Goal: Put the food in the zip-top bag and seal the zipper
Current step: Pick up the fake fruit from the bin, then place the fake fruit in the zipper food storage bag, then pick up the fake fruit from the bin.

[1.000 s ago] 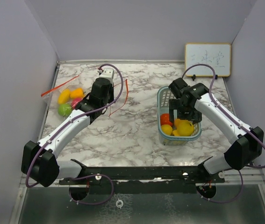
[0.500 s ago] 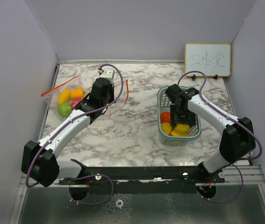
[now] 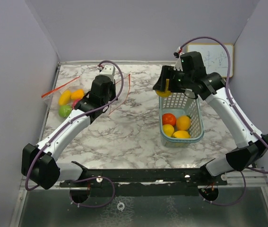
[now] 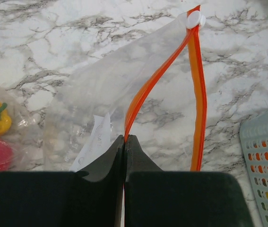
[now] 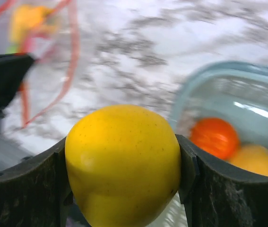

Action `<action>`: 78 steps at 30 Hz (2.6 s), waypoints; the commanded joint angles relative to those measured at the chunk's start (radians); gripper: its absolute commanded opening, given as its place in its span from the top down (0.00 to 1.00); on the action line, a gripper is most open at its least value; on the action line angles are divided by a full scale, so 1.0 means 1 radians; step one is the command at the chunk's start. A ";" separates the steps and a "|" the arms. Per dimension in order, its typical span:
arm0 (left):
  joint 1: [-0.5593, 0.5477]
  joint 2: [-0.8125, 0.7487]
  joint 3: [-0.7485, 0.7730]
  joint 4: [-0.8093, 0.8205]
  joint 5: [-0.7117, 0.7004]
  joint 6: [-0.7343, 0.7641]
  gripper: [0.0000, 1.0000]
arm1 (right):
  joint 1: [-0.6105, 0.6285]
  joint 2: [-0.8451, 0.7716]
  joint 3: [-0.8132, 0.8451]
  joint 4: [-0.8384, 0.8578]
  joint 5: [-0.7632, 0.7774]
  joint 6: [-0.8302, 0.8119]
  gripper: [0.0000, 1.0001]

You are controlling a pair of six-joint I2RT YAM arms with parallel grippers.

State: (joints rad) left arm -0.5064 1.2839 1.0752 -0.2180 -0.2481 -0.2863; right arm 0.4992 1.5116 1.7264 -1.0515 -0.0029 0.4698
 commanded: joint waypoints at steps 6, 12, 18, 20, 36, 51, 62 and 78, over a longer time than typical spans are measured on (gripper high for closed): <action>-0.006 -0.006 0.053 0.007 0.106 -0.130 1.00 | 0.054 0.100 -0.235 1.010 -0.669 0.314 0.85; -0.006 -0.028 0.002 0.045 0.166 -0.234 1.00 | 0.057 0.178 -0.291 1.287 -0.686 0.480 0.85; -0.003 -0.052 0.007 0.045 0.174 -0.284 1.00 | 0.067 0.193 -0.352 1.254 -0.536 0.462 0.85; -0.003 -0.064 0.013 0.042 0.172 -0.298 1.00 | 0.068 0.188 -0.344 1.165 -0.483 0.402 0.85; 0.018 -0.081 0.017 0.083 0.219 -0.413 1.00 | 0.195 0.323 -0.019 0.510 -0.091 0.060 0.34; 0.025 -0.078 -0.033 0.083 0.192 -0.427 1.00 | 0.180 0.146 0.063 0.261 0.137 -0.005 0.01; 0.028 -0.079 -0.065 0.082 0.193 -0.402 1.00 | -0.018 -0.052 -0.326 -0.086 0.191 0.093 0.03; 0.029 -0.072 -0.025 0.060 0.196 -0.375 1.00 | -0.060 0.177 -0.498 0.066 0.370 0.103 0.02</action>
State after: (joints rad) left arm -0.4835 1.2129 1.0172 -0.1581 -0.0528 -0.6819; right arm 0.4446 1.6550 1.2663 -1.0603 0.2741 0.5716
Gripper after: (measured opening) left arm 0.017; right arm 0.976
